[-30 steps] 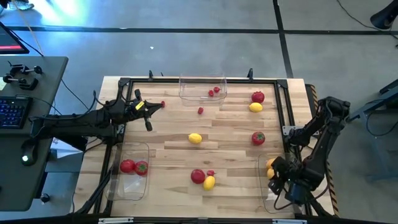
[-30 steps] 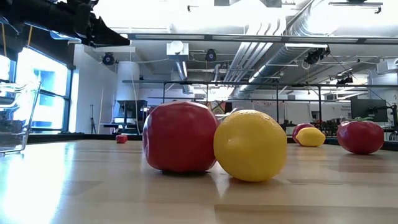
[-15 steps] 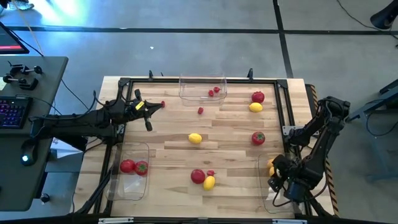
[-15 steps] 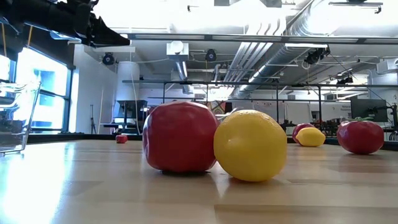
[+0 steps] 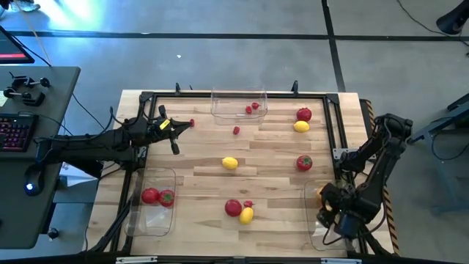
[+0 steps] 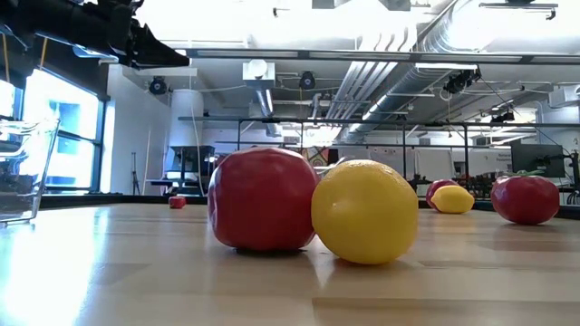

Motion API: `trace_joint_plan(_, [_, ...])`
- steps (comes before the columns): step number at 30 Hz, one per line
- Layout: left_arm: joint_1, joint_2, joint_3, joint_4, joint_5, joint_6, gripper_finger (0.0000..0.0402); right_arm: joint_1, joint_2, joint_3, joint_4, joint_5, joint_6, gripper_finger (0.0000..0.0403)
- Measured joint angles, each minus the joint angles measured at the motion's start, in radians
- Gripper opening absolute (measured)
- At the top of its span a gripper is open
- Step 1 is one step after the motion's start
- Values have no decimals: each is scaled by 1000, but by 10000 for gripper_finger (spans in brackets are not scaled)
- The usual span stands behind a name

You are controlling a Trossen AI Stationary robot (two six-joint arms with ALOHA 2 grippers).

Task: Sort produce into baskets
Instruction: Put the yellow lemon into the bottom right transparent bin

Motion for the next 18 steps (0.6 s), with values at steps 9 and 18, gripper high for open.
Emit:
trace_joint_plan(9, [0,0,0,0,0,0,0,0,0,130,-163,156,-78,291])
trace_joint_plan(18, [0,0,0,0,0,1,0,-22,-38,161,-329,430,-129,246])
